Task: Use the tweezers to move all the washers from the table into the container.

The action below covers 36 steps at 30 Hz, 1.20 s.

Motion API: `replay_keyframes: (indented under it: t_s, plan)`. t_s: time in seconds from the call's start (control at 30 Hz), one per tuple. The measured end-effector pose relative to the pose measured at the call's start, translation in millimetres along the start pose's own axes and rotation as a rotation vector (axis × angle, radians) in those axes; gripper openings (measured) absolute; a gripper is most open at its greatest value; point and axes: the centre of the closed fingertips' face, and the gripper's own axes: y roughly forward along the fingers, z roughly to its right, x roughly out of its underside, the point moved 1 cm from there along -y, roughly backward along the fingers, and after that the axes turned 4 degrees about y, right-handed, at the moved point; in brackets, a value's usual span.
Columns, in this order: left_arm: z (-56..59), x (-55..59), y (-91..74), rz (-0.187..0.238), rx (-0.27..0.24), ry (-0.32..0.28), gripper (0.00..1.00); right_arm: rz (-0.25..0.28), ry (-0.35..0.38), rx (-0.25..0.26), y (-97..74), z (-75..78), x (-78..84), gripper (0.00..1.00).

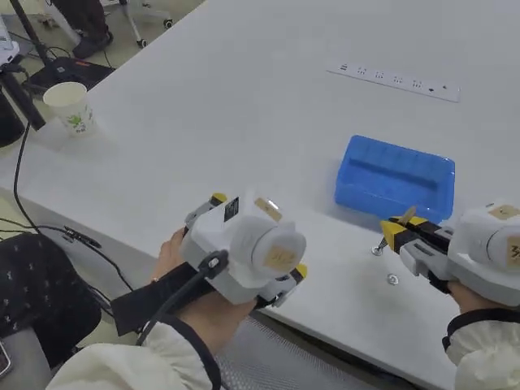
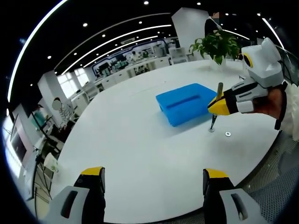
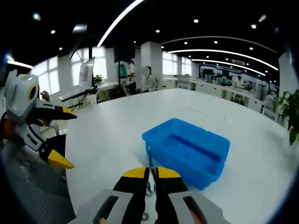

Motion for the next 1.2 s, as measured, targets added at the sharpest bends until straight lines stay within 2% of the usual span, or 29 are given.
replay_keyframes:
  t_s: [0.13,0.23,0.4,0.6,0.8,1.03,1.2]
  plan:
    - [0.9,-0.6,-0.1,-0.001,0.005,0.003,0.88,-0.021,0.015,-0.009,3.0,7.0,-0.1,0.02]
    - [2.7,-1.0,0.0,0.0,0.011,0.008,0.88,-0.037,-0.01,-0.014,3.0,7.8,-0.3,0.02]
    - [1.8,-2.4,-0.3,0.007,0.009,0.005,0.88,-0.024,-0.011,-0.018,-1.1,7.6,-7.3,0.01]
    - [1.2,-3.5,-0.9,0.014,0.008,0.002,0.88,0.005,-0.008,-0.004,-9.9,9.9,-26.1,0.01]
    - [8.0,-5.6,-1.4,0.026,0.038,0.019,0.91,0.044,0.006,0.015,-19.2,13.5,-46.2,0.01]
    - [8.3,-8.7,-1.9,0.042,0.043,0.013,0.9,0.036,0.043,0.018,-25.0,13.1,-56.5,0.01]
    - [9.8,-8.7,-1.7,0.043,0.051,0.009,0.91,0.055,0.063,0.026,-29.6,15.8,-67.5,0.01]
